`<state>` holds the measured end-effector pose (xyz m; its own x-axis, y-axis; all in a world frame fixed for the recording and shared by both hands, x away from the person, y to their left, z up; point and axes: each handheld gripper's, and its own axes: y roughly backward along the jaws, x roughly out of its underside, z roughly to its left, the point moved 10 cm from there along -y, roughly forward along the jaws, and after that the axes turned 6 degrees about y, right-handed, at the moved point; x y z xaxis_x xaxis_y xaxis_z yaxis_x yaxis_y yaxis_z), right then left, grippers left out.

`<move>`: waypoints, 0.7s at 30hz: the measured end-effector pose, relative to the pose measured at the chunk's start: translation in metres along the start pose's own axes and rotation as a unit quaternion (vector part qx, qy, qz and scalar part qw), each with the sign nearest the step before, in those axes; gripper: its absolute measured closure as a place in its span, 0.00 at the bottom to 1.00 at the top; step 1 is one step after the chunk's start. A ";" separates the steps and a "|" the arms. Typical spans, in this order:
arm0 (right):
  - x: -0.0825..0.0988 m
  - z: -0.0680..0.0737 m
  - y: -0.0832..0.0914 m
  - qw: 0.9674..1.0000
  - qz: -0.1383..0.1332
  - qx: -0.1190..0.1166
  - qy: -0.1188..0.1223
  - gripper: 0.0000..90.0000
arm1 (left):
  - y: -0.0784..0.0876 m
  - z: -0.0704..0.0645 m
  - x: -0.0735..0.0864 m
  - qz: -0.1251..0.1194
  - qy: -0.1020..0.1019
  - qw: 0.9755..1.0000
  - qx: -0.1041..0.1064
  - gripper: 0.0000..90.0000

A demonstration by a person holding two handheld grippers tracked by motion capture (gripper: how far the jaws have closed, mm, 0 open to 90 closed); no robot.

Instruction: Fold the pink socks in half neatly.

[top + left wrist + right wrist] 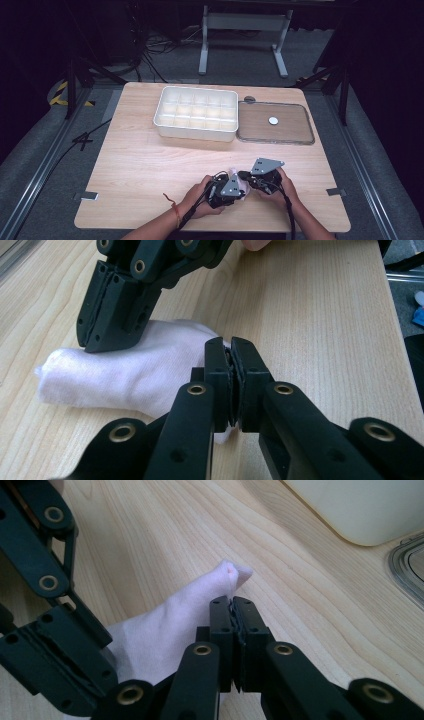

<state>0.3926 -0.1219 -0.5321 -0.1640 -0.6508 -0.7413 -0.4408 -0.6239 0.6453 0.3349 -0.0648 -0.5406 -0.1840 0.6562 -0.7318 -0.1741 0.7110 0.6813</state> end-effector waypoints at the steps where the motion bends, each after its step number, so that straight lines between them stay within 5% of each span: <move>1: 0.000 -0.001 0.000 1.000 0.003 0.004 -0.001 0.95 | 0.000 0.000 0.001 -0.002 0.007 1.000 0.004 0.97; 12: 0.006 -0.010 0.000 0.999 0.023 0.030 -0.004 0.99 | -0.001 -0.002 0.001 0.000 0.000 1.000 0.000 0.97; 13: 0.003 -0.012 0.005 1.000 0.006 0.021 -0.020 0.99 | -0.001 -0.002 0.001 0.002 -0.001 1.000 -0.001 0.97; 17: -0.007 -0.012 0.016 0.999 -0.017 0.024 -0.019 0.99 | -0.001 -0.002 0.001 0.000 0.003 1.000 0.004 0.97; 21: -0.009 -0.001 0.017 1.000 -0.022 0.009 0.000 0.99 | -0.001 -0.002 0.001 0.002 0.000 1.000 0.003 0.97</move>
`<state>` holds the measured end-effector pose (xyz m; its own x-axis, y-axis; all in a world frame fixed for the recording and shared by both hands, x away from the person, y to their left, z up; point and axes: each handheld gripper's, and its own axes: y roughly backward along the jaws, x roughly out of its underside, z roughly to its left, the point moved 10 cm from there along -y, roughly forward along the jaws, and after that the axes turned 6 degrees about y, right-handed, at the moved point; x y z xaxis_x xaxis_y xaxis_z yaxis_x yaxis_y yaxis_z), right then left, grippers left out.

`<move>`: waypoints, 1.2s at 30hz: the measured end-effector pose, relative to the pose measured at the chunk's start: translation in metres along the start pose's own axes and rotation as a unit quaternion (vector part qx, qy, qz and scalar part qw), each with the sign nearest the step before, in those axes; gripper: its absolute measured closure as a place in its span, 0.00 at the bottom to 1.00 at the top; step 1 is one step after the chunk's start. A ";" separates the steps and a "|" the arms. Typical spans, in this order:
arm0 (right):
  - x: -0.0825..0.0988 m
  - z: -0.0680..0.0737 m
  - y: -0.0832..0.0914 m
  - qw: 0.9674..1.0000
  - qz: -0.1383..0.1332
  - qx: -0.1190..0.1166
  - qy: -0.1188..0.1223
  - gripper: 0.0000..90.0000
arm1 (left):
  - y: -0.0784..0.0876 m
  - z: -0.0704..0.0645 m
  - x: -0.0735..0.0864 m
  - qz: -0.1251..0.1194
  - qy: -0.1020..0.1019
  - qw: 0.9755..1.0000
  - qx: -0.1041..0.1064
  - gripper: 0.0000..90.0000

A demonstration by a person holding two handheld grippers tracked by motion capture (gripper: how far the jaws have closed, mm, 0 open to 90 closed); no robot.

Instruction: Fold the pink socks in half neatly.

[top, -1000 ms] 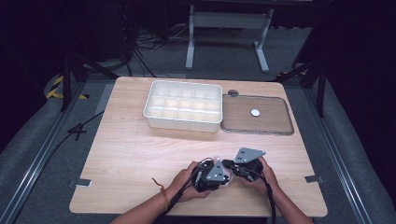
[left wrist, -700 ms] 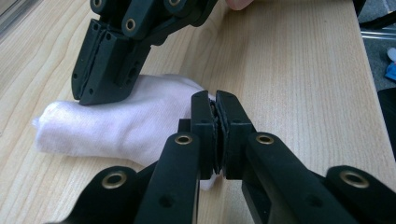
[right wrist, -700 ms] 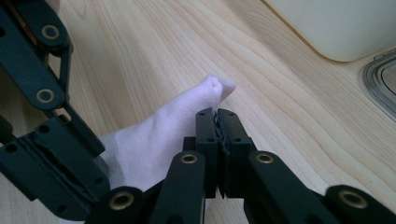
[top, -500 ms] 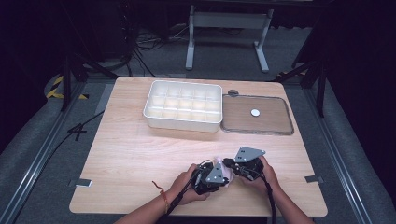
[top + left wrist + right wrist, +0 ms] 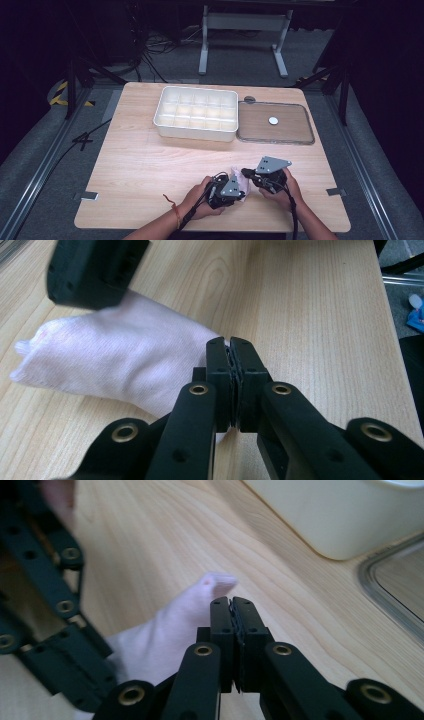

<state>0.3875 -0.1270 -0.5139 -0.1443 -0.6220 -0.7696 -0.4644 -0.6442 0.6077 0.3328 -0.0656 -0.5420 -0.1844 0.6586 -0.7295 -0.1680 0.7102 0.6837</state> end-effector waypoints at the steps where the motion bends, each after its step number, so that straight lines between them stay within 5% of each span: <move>1: -0.001 0.004 0.000 1.000 -0.002 -0.006 0.005 0.99 | 0.000 0.000 0.000 0.000 0.000 1.000 0.001 0.97; 7: 0.007 0.010 -0.007 1.000 0.016 -0.014 0.018 0.99 | 0.000 0.000 -0.001 -0.001 -0.001 1.000 0.000 0.97; 18: 0.013 0.004 -0.011 1.000 0.022 -0.019 -0.008 0.99 | 0.004 -0.006 -0.002 0.009 -0.003 1.000 0.008 0.89; 23: 0.009 0.004 -0.008 1.000 0.016 -0.015 -0.006 0.98 | 0.022 -0.005 -0.009 -0.003 -0.005 1.000 0.014 0.88; 28: 0.007 0.005 -0.007 1.000 0.011 -0.012 -0.004 0.98 | 0.047 0.007 -0.011 -0.022 0.017 1.000 0.004 0.86; 36: -0.001 0.003 -0.002 1.000 -0.005 -0.004 -0.007 0.93 | 0.065 0.018 0.014 0.006 0.020 0.999 -0.025 0.82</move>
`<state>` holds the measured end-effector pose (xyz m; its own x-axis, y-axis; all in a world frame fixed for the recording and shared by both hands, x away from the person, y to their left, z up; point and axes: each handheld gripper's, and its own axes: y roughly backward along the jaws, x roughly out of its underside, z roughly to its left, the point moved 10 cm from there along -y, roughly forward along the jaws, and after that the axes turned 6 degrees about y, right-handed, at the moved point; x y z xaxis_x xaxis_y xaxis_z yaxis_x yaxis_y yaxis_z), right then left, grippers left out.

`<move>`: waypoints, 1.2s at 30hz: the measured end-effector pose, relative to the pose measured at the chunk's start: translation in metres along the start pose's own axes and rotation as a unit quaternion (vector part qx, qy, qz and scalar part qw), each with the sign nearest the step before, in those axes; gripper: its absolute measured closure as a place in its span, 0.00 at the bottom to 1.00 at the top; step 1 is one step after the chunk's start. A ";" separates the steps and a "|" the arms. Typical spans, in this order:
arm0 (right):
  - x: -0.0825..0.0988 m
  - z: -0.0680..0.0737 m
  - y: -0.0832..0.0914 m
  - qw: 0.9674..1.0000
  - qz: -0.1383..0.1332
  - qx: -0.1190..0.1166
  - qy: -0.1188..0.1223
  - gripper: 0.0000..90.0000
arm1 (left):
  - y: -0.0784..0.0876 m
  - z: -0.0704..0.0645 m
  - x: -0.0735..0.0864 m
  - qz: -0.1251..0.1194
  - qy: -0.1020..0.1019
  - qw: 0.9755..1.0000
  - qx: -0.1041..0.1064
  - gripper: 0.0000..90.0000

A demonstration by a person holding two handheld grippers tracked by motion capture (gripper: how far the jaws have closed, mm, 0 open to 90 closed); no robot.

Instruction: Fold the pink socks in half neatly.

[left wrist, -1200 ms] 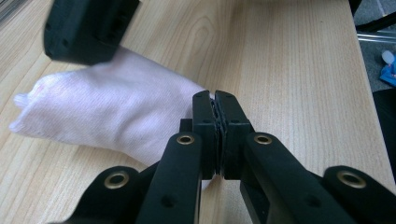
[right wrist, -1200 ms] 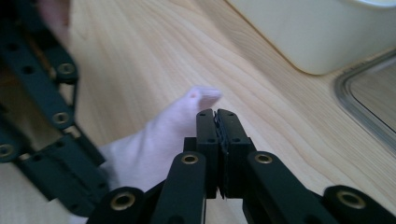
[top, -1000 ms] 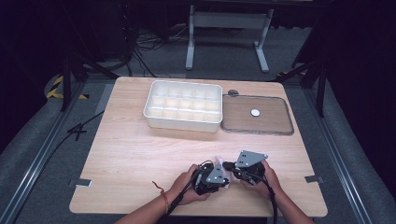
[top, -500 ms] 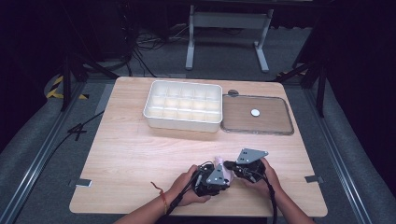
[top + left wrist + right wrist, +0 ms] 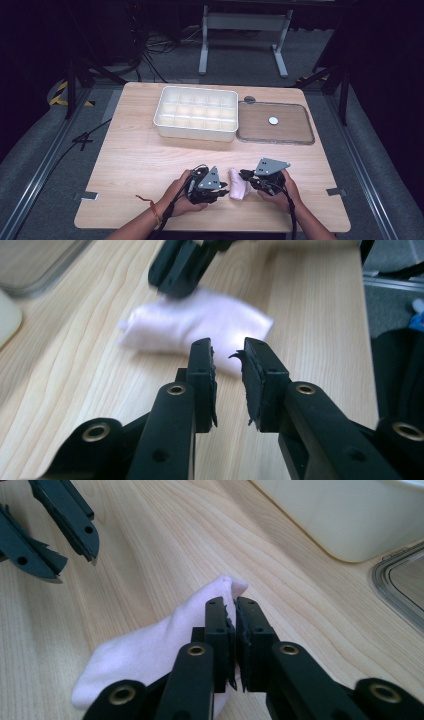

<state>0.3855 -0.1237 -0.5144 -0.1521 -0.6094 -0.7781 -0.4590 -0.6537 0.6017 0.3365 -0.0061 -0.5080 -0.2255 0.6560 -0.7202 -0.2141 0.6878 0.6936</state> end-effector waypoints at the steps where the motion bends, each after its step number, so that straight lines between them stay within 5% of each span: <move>1: 0.000 0.000 0.000 1.000 -0.001 -0.001 -0.002 0.93 | 0.001 0.002 0.003 0.003 -0.002 1.000 -0.002 0.81; 9: -0.013 0.000 0.009 1.000 -0.021 0.005 -0.012 0.80 | 0.021 0.017 0.034 0.040 0.002 0.999 -0.027 0.73; 15: -0.019 0.007 0.007 1.000 -0.014 0.007 -0.010 0.67 | 0.048 0.040 0.069 0.050 0.050 0.996 -0.051 0.68; 19: -0.022 0.008 0.008 1.000 -0.013 0.012 -0.015 0.63 | 0.056 0.045 0.082 0.052 0.061 0.995 -0.055 0.66; 23: -0.014 0.009 0.001 1.000 0.010 0.008 -0.020 0.59 | 0.067 0.050 0.098 0.057 0.065 0.994 -0.063 0.63; 30: 0.009 0.007 -0.010 0.998 0.057 -0.007 -0.036 0.52 | 0.085 0.063 0.127 0.055 0.105 0.989 -0.085 0.60; 36: 0.016 0.005 -0.017 0.994 0.054 -0.042 -0.088 0.45 | 0.092 0.068 0.140 0.057 0.117 0.987 -0.093 0.58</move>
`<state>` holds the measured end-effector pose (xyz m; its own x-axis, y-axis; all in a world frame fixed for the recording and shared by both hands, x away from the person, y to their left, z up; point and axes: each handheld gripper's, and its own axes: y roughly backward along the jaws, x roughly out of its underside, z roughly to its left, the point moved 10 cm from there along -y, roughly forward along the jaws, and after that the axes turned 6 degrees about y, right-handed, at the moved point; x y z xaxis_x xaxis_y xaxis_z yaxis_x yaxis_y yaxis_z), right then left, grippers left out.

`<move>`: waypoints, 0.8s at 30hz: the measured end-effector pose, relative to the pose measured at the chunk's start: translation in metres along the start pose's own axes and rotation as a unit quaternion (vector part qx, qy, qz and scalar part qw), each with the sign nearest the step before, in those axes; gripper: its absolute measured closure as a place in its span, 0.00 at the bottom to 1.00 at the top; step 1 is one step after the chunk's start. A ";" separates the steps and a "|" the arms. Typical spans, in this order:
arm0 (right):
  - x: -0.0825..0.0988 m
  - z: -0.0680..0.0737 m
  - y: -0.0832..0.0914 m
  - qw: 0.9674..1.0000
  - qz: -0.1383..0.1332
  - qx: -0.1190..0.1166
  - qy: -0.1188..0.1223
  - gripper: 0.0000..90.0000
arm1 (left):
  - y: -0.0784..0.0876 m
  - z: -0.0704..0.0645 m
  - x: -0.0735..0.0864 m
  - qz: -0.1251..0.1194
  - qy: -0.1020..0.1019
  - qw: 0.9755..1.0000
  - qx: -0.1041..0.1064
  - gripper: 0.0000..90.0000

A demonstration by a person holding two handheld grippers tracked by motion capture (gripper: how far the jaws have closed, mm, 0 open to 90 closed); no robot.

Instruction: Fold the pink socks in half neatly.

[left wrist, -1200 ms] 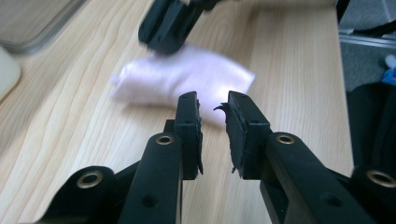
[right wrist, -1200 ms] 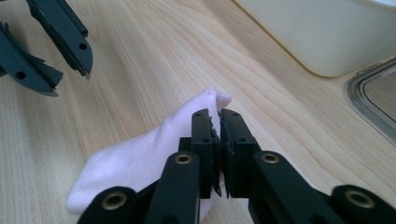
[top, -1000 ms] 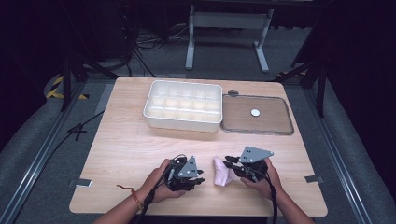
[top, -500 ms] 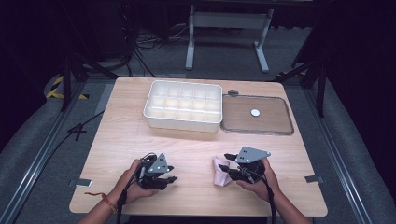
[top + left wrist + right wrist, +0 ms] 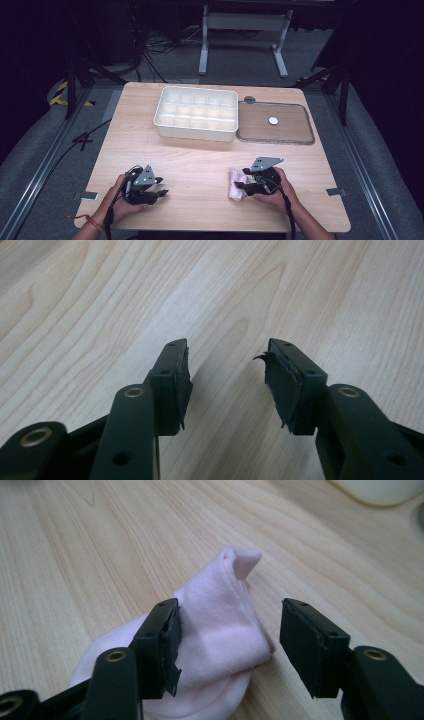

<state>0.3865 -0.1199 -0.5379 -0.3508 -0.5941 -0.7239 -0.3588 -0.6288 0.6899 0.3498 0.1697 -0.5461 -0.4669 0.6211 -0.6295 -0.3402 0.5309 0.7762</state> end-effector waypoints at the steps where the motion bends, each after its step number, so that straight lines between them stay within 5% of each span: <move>1: 0.001 -0.002 -0.002 1.000 -0.003 -0.012 -0.014 0.43 | 0.000 0.001 0.001 0.001 0.000 1.000 -0.003 0.57; 5: 0.005 -0.004 -0.004 0.998 -0.007 -0.048 -0.050 0.45 | 0.000 0.001 0.001 -0.003 0.002 1.000 0.004 0.56; 12: 0.004 0.001 -0.004 0.995 -0.002 -0.084 -0.053 0.60 | -0.004 0.000 0.001 -0.028 0.023 0.999 0.028 0.45; 17: 0.003 0.003 -0.005 0.992 -0.001 -0.106 -0.061 0.70 | -0.009 0.001 -0.001 -0.053 0.016 0.998 0.023 0.35; 24: 0.000 0.007 -0.003 0.996 0.003 -0.084 -0.030 0.75 | -0.012 0.006 -0.002 -0.042 0.036 0.998 0.000 0.21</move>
<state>0.3816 -0.1150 -0.5400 -0.4046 -0.5701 -0.7151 -0.2086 -0.7038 0.6791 0.3592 0.1655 -0.5545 -0.4947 0.5307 -0.6882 -0.3813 0.5791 0.7206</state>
